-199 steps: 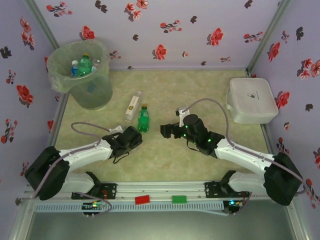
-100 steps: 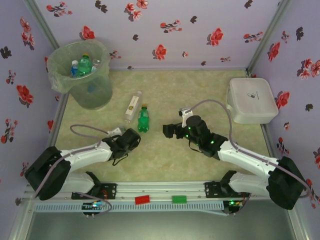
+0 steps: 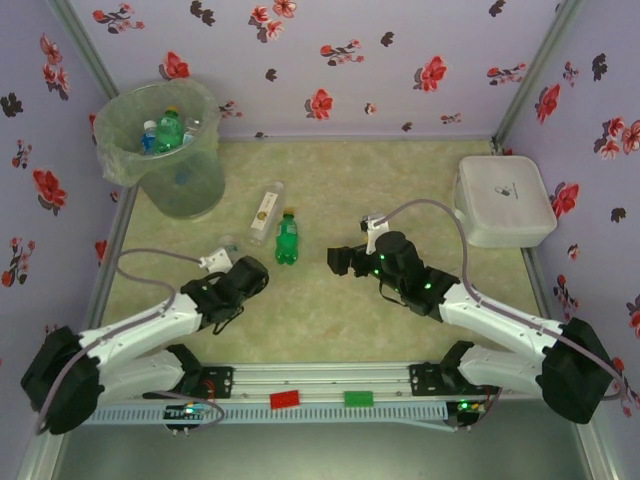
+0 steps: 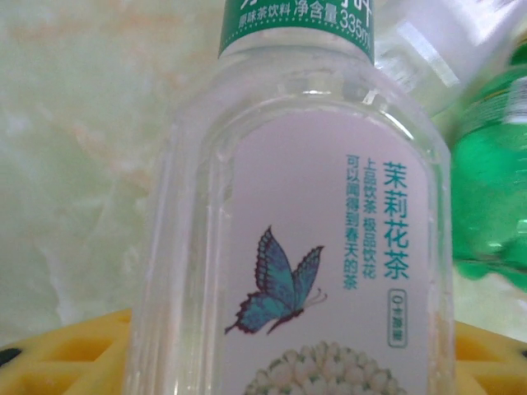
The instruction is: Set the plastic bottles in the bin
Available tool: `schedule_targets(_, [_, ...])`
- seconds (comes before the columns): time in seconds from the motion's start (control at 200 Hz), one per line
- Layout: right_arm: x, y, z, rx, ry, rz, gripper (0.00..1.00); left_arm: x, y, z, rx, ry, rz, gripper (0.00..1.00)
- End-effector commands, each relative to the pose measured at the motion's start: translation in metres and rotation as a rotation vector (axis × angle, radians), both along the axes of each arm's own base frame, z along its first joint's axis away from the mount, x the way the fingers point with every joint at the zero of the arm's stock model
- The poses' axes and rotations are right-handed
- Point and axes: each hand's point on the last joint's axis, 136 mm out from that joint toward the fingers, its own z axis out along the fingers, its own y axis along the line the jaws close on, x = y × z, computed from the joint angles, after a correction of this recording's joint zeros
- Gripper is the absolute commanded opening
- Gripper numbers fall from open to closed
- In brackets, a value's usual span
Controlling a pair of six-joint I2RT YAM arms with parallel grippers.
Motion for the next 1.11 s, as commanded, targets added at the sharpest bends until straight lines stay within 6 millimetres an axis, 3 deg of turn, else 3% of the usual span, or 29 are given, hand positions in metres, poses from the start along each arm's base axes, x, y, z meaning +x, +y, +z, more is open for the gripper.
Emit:
schedule_targets(0.0, [0.002, -0.004, 0.001, 0.012, -0.012, -0.02, 1.0, 0.016, 0.01, 0.058, 0.099, -0.137, -0.063, 0.49])
schedule_targets(0.25, [0.004, 0.006, 0.002, 0.045, 0.007, 0.0, 1.0, 0.043, 0.028, 0.173, 0.246, -0.29, -0.183, 0.45])
schedule_targets(0.41, [0.004, 0.007, 0.002, 0.051, 0.01, 0.003, 1.0, 0.069, 0.034, 0.241, 0.243, -0.373, -0.242, 0.44])
schedule_targets(0.57, [0.002, 0.004, 0.005, 0.051, 0.01, 0.0, 1.0, 0.101, 0.039, 0.291, 0.28, -0.417, -0.294, 0.43])
schedule_targets(0.715, [0.001, -0.001, 0.007, 0.052, 0.005, -0.017, 1.0, 0.136, 0.056, 0.31, 0.322, -0.395, -0.307, 0.44])
schedule_targets(0.955, [-0.002, -0.009, 0.011, 0.057, -0.004, -0.039, 1.0, 0.197, 0.109, 0.327, 0.268, -0.374, -0.221, 0.44])
schedule_targets(1.1, [-0.004, -0.015, 0.013, 0.059, -0.009, -0.051, 0.99, 0.229, 0.149, 0.311, 0.241, -0.298, -0.148, 0.44])
